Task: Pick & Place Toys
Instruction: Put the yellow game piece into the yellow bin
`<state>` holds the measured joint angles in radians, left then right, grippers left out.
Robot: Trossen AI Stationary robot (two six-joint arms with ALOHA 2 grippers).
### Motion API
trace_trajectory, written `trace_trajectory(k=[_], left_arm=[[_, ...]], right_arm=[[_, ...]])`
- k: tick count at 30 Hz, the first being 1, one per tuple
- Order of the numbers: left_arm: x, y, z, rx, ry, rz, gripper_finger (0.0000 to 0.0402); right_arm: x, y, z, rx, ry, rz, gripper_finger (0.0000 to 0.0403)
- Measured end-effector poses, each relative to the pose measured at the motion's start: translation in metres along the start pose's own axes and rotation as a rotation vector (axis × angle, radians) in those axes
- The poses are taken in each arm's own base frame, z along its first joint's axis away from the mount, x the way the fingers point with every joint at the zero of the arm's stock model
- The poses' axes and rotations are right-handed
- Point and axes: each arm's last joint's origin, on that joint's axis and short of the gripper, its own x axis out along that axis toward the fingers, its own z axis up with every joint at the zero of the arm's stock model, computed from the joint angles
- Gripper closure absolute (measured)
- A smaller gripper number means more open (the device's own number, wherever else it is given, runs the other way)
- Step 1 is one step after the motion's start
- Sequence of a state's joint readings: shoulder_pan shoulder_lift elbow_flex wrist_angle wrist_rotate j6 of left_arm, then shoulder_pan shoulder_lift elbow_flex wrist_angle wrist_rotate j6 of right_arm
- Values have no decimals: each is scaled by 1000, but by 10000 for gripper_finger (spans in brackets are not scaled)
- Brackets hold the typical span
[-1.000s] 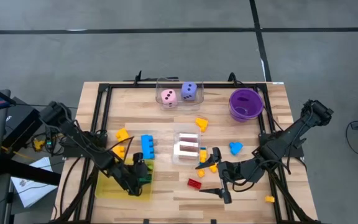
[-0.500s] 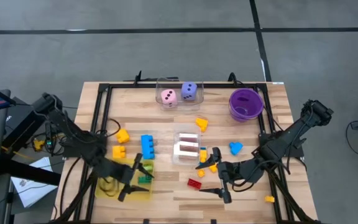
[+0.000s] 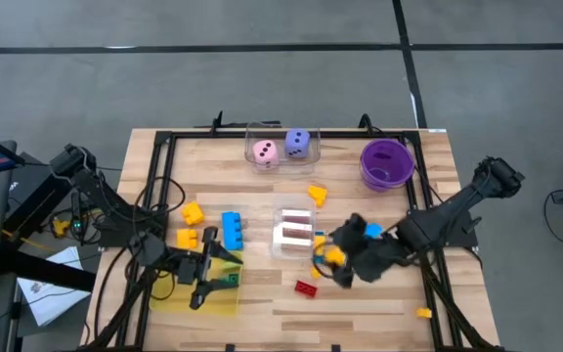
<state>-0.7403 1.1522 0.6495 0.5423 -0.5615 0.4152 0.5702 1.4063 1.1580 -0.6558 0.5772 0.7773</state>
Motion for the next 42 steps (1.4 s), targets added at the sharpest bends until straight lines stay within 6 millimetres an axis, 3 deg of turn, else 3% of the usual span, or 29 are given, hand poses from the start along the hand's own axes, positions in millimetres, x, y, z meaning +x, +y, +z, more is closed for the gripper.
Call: trace_trajectory(k=[4, 15, 23, 27, 42], left_arm=[[0, 0, 0, 1, 1, -1, 168], [0, 0, 0, 24, 3, -1, 166], [0, 0, 0, 24, 2, -2, 164], [0, 0, 0, 24, 2, -2, 164], [0, 0, 0, 24, 2, -2, 164]], right_arm=[[5, -16, -9, 22, 117, -134, 45], [3, -11, -41, -168, 226, -77, 45], [23, -26, -71, -322, 275, -101, 45], [35, -28, -82, -362, 284, -21, 45], [57, -31, -77, -390, 227, 48, 45]])
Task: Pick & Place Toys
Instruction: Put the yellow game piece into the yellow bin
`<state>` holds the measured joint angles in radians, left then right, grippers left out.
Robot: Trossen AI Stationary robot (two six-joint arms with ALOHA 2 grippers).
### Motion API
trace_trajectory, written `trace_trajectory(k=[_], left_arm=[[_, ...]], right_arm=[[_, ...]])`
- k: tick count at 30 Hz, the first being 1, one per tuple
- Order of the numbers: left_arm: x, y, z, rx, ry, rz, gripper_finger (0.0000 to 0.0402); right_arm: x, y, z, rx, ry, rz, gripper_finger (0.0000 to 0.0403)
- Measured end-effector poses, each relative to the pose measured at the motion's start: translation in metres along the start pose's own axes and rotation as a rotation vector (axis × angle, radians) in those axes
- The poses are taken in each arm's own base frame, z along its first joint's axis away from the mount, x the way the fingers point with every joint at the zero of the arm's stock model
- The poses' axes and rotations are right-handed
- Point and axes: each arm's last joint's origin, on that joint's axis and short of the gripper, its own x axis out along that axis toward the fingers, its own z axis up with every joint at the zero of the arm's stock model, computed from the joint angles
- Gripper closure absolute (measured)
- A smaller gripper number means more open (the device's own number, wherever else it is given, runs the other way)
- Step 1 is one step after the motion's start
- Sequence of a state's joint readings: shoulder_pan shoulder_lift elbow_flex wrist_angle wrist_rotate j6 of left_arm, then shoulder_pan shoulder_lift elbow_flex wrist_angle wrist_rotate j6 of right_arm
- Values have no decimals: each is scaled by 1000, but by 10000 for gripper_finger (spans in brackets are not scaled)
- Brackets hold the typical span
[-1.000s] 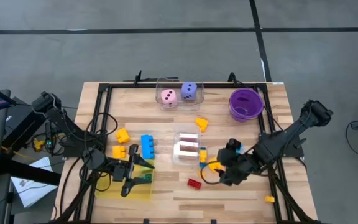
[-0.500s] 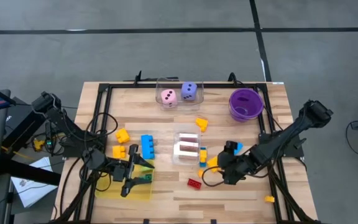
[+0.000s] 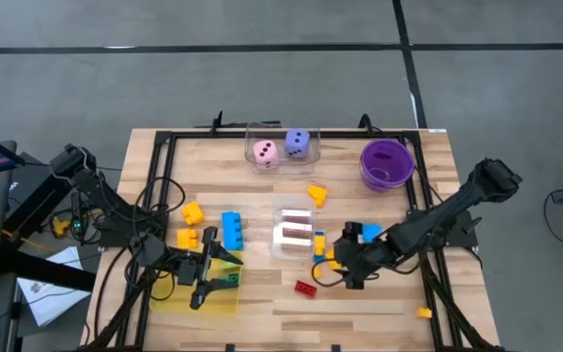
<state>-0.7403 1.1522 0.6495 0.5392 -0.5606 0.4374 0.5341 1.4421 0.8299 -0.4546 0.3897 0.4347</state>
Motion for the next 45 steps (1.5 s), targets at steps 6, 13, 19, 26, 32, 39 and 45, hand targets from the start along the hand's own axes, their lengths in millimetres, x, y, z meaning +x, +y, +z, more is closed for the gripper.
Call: trace_trajectory(k=[6, 13, 19, 26, 32, 39, 45], left_arm=[[0, 0, 0, 0, -1, -3, 164], [0, 0, 0, 0, -6, -15, 164], [0, 0, 0, 0, -6, -15, 164], [0, 0, 0, -4, -6, -14, 164], [0, 0, 0, -4, -6, -14, 164], [0, 0, 0, -5, -6, -14, 164], [0, 0, 0, -5, -6, -14, 164]], right_arm=[[35, 7, -13, -154, 122, -51, 45], [58, 11, -23, -192, 216, -53, 45], [57, 4, -19, -101, 217, -42, 45], [59, -1, -20, -17, 252, -31, 45], [59, 0, -20, -5, 262, -10, 45], [59, 0, -20, -4, 263, -6, 61], [58, 1, -17, -3, 281, 20, 119]])
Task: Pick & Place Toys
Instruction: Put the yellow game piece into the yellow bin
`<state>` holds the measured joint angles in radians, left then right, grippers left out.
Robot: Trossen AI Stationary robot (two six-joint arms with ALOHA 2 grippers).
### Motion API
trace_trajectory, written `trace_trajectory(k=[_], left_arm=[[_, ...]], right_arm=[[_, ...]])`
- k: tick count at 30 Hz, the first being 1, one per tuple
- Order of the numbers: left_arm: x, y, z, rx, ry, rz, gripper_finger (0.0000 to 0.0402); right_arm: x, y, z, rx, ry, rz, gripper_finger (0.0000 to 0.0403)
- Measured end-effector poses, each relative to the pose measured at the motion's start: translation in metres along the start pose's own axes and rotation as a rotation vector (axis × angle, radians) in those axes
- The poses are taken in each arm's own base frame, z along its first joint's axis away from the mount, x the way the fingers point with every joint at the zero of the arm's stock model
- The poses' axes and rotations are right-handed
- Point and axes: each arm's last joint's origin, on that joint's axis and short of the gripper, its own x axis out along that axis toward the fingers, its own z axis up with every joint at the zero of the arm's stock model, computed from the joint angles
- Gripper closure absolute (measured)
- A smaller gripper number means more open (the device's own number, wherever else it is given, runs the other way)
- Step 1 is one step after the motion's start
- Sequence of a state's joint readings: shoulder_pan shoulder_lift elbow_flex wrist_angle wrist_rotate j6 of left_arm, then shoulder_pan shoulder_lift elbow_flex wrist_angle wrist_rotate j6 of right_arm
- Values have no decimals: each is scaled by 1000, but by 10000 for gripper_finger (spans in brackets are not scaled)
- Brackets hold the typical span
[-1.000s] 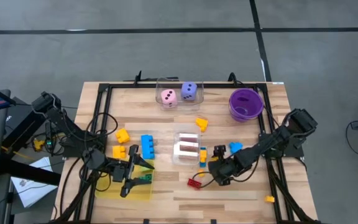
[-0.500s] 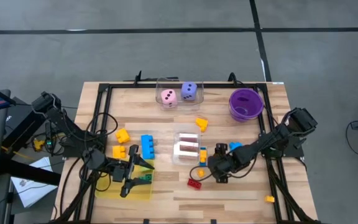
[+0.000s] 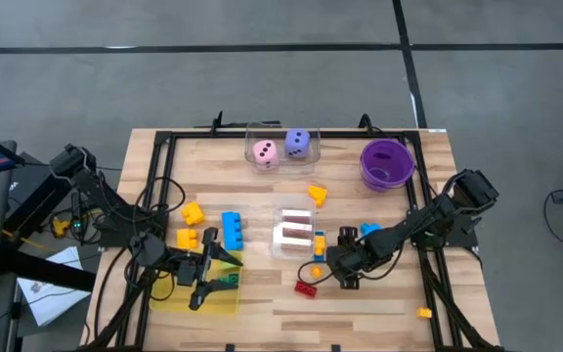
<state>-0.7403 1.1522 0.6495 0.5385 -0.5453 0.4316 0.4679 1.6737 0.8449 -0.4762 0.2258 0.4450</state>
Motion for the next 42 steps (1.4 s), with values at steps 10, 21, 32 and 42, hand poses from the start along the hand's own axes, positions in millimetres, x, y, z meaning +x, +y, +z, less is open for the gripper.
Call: trace_trajectory(k=[10, 21, 32, 42], left_arm=[[0, 0, 0, -2, 0, 0, 164], [0, -1, -3, 18, 30, -14, 164], [0, -1, -3, -8, 30, -12, 164], [12, 7, -14, -82, 64, 45, 164]], right_arm=[[-17, 7, 20, 5, -8, 42, 142], [-50, 32, 43, -80, -101, 105, 140], [-95, 68, 60, -251, -306, 77, 141], [-135, 92, 73, -358, -587, -133, 142]])
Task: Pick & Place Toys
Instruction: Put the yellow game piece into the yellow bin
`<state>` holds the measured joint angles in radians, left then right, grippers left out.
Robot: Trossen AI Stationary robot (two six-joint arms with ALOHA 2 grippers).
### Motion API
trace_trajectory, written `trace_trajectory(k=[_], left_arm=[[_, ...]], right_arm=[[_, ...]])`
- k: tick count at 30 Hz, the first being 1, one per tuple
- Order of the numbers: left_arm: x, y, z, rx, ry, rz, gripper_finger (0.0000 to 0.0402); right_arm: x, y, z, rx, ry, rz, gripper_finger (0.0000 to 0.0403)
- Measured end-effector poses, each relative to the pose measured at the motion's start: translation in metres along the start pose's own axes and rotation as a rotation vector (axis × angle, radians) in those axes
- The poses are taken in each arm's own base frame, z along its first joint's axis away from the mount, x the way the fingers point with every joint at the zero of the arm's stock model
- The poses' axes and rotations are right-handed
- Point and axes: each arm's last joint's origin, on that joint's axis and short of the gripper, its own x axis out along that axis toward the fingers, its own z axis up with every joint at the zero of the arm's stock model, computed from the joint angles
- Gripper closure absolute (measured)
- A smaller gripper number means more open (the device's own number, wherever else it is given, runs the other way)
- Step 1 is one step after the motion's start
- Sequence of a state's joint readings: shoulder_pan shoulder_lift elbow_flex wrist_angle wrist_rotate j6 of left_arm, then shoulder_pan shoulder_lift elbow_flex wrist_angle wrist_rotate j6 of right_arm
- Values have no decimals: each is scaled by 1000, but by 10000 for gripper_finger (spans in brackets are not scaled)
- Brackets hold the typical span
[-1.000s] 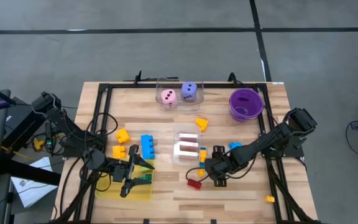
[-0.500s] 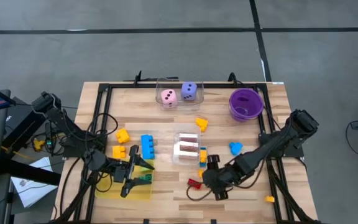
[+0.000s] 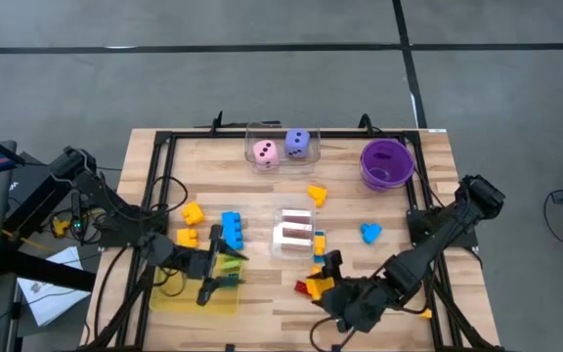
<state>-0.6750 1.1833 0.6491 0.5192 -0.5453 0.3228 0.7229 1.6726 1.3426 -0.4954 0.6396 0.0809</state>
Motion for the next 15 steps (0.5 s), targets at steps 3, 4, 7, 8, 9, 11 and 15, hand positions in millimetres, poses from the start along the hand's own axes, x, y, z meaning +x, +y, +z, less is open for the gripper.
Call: trace_trajectory(k=[3, 4, 7, 8, 9, 11, 15], left_arm=[[13, 6, -9, -82, 15, 51, 164], [17, 9, -12, -104, 19, 69, 164], [28, 17, -18, -211, -3, 126, 161], [32, 19, -19, -257, -17, 145, 158], [35, 22, -21, -298, -28, 159, 155], [42, 27, -28, -337, -31, 149, 148], [56, 34, -34, -434, -39, 75, 141]], right_arm=[[-1, -2, 1, -27, -19, -128, 142], [-1, -4, 1, -32, -16, -168, 142], [-1, -9, 0, -33, -13, -274, 142], [0, -11, 1, -31, -14, -309, 142], [0, -13, 1, -29, -14, -343, 142], [2, -16, 1, -23, -14, -391, 142], [4, -21, 1, -5, -12, -414, 142]])
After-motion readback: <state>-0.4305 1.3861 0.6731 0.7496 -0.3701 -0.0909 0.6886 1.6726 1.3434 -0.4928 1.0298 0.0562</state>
